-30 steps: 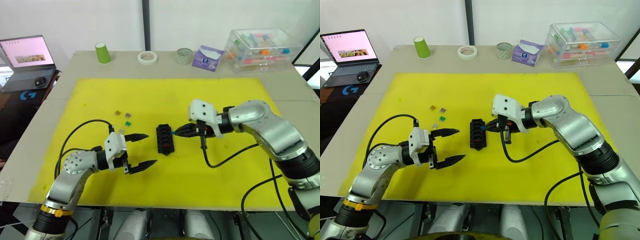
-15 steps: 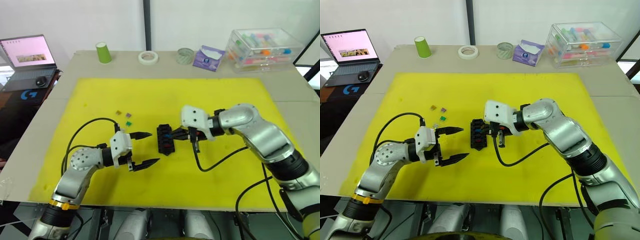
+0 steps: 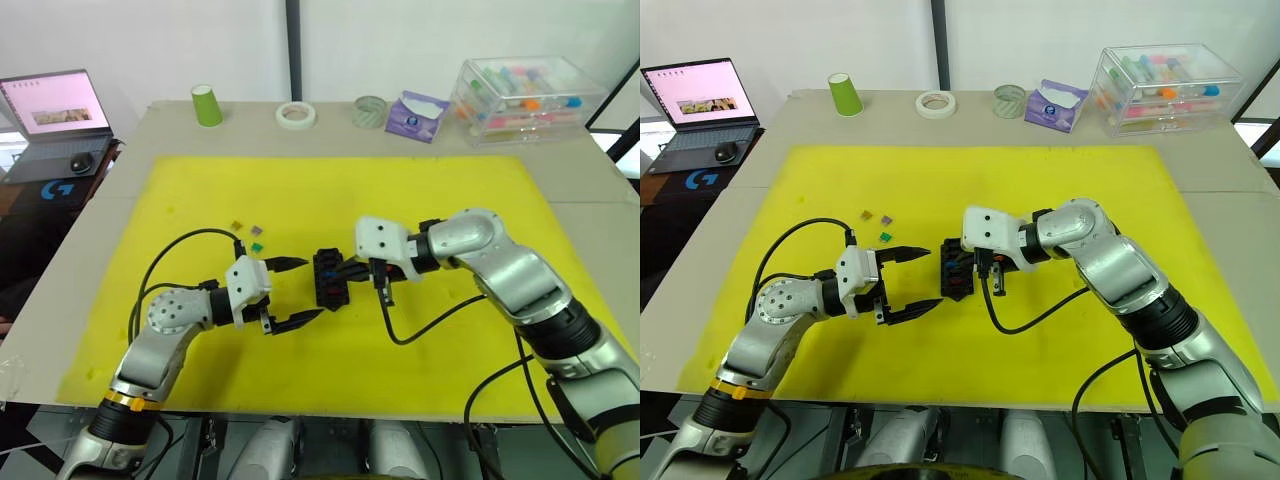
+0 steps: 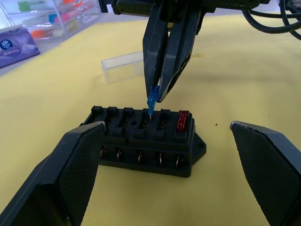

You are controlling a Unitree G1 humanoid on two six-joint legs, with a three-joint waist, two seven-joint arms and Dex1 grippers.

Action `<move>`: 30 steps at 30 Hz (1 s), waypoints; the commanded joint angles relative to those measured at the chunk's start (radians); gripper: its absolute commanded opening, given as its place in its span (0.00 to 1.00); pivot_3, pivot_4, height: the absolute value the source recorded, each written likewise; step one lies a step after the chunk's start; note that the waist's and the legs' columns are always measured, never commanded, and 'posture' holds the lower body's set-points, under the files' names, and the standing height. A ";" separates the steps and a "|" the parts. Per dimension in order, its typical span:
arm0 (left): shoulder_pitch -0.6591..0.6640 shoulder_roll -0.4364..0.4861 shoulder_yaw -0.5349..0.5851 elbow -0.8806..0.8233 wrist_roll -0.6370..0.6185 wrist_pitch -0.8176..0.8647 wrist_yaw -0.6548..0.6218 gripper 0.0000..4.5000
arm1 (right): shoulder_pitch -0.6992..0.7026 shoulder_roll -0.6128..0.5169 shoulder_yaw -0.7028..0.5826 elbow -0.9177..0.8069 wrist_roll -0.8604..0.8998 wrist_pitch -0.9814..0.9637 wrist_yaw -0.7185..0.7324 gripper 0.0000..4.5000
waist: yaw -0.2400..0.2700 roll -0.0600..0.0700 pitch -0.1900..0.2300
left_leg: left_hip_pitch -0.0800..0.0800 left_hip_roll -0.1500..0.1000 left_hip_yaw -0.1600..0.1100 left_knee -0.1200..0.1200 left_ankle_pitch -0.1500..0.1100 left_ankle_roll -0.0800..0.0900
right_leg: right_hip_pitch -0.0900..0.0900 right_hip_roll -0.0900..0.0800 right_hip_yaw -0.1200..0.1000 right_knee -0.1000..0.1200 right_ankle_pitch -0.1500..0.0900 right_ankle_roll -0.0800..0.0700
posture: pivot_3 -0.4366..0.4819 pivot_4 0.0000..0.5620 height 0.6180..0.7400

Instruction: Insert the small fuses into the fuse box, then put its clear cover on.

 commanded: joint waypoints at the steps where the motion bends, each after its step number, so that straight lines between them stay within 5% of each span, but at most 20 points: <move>1: -0.016 -0.002 0.000 -0.015 0.001 -0.009 0.005 0.99 | -0.027 0.008 -0.005 -0.002 -0.016 -0.026 0.012 0.00 | 0.000 0.000 0.000 | 0.000 0.000 0.000 0.000 0.000 0.000 | 0.000 0.000 0.000 0.000 0.000 0.000 | 0.48 0.27 1.00; 30: -0.030 0.000 -0.007 -0.007 0.012 -0.018 -0.004 0.99 | -0.015 0.018 0.013 0.048 -0.102 -0.115 0.071 0.00 | 0.000 0.000 0.000 | 0.000 0.000 0.000 0.000 0.000 0.000 | 0.000 0.000 0.000 0.000 0.000 0.000 | 0.48 0.27 1.00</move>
